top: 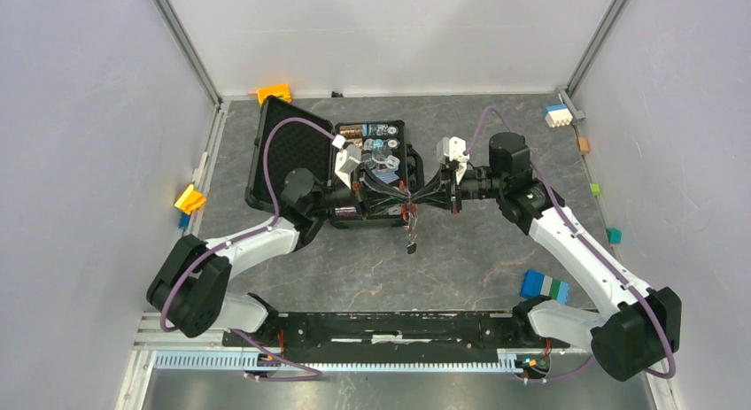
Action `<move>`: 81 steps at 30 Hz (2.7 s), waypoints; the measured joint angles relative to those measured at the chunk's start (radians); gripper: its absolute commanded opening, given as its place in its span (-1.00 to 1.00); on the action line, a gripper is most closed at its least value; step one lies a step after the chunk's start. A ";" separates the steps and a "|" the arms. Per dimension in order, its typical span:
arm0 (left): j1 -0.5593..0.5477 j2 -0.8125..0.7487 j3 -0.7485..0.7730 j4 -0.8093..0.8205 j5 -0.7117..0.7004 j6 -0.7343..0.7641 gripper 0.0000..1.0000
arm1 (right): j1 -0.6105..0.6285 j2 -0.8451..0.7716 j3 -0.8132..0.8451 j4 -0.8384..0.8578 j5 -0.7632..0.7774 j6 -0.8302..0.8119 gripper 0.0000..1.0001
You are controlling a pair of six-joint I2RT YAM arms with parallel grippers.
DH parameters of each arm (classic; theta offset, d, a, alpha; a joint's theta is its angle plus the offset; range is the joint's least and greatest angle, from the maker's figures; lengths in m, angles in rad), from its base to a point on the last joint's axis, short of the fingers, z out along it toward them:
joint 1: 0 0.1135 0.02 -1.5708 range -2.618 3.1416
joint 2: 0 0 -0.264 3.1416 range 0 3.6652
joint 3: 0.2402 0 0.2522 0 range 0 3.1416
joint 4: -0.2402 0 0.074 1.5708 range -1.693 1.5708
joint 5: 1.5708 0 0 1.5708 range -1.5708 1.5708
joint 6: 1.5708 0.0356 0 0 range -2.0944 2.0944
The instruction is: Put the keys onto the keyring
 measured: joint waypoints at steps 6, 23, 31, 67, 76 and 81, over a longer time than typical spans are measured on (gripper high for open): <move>0.000 -0.011 0.046 -0.161 0.010 0.100 -0.64 | 0.024 0.000 0.056 -0.136 0.089 -0.122 -1.00; 0.000 -0.039 0.192 -0.655 0.014 0.417 -0.28 | 0.168 0.008 0.158 -0.348 0.401 -0.275 -1.00; 0.000 -0.050 0.242 -0.829 0.016 0.632 -0.17 | 0.205 0.034 0.192 -0.386 0.459 -0.281 -1.00; -0.013 -0.101 0.287 -1.109 0.043 0.980 -0.11 | 0.344 0.086 0.247 -0.489 0.782 -0.356 -1.00; -0.013 -0.015 0.262 -0.850 0.073 0.806 -0.16 | 0.362 0.086 0.249 -0.494 0.817 -0.367 -1.00; -0.013 0.005 0.247 -0.806 0.078 0.767 -0.17 | 0.362 0.086 0.249 -0.494 0.819 -0.366 -1.00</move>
